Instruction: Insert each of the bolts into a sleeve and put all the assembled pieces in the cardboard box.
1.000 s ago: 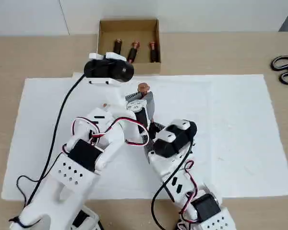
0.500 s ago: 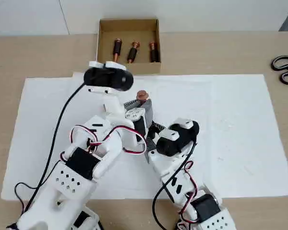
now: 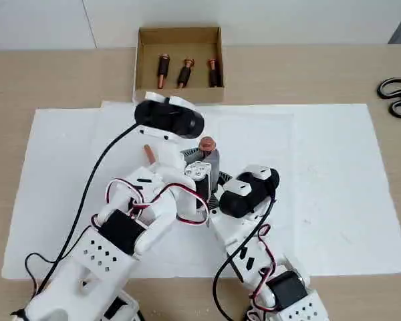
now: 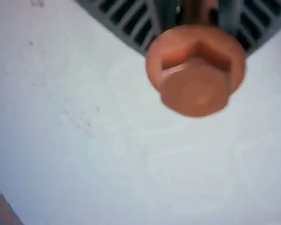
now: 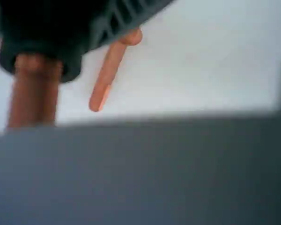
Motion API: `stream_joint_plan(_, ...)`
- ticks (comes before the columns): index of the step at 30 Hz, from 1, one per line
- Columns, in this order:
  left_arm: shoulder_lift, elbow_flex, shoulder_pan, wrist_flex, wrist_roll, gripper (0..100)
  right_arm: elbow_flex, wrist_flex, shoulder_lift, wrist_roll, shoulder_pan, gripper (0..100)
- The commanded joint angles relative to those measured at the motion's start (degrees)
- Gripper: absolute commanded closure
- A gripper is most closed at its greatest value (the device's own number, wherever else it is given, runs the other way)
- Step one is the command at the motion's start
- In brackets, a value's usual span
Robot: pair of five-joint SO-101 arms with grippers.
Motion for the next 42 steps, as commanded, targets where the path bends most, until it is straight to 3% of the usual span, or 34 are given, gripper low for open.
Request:
stream_joint_plan(1,-1.41,0.31,1.14,-1.23,-2.64,99,0.44,-1.54,-0.84,-0.62,-0.13,99.4)
stream_joint_plan(17,-1.85,4.62,3.43,-1.41,-4.13,99,0.44,-1.45,-0.84,-0.53,-0.13,99.4)
stream_joint_plan(25,-1.93,4.44,3.6,-1.23,-3.78,79,0.44,-1.27,-0.84,-0.53,-0.13,99.4)
stream_joint_plan(38,-6.68,2.15,0.53,-0.97,-3.78,79,0.44,-1.19,-0.84,-0.53,-0.13,99.4)
stream_joint_plan(42,-6.86,0.75,0.18,2.64,-3.78,79,0.44,-1.1,-0.84,-0.53,-0.13,99.4)
